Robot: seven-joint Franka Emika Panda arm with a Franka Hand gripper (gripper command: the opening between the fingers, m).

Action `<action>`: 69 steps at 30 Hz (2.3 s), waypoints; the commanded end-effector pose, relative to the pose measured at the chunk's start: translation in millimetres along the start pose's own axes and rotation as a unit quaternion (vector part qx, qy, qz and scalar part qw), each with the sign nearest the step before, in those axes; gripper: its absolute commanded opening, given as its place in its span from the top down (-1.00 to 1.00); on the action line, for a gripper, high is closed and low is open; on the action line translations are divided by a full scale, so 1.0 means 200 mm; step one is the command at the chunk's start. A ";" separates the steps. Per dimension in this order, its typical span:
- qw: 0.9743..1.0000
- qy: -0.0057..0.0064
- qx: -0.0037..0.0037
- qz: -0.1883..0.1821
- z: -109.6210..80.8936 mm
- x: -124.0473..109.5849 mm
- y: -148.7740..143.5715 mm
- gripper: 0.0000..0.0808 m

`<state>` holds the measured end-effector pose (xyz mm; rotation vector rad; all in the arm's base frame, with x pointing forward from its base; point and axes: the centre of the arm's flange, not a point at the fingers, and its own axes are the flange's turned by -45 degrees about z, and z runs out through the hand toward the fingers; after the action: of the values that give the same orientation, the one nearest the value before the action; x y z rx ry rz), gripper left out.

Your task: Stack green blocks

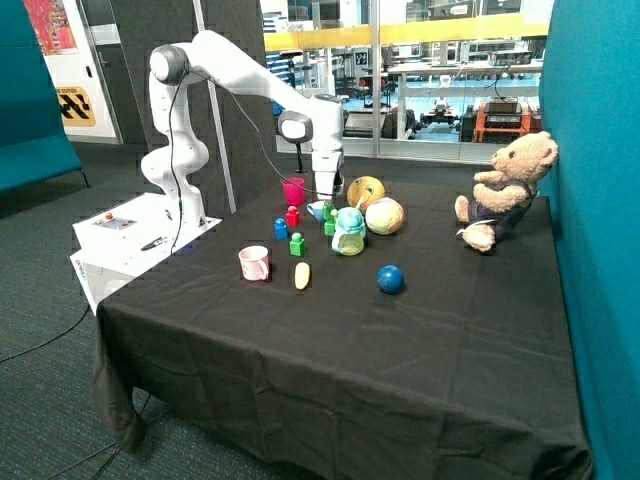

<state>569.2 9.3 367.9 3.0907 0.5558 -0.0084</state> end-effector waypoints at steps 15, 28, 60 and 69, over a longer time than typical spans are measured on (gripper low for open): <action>1.000 0.003 0.000 -0.005 0.03 0.01 -0.03 1.00; 1.000 0.003 0.000 -0.004 0.06 0.00 -0.02 1.00; 1.000 0.003 0.000 -0.009 0.08 0.03 -0.07 -0.17; 1.000 0.003 0.000 -0.014 0.07 0.03 -0.09 -0.58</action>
<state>570.2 23.4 350.4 3.0889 0.5896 0.0070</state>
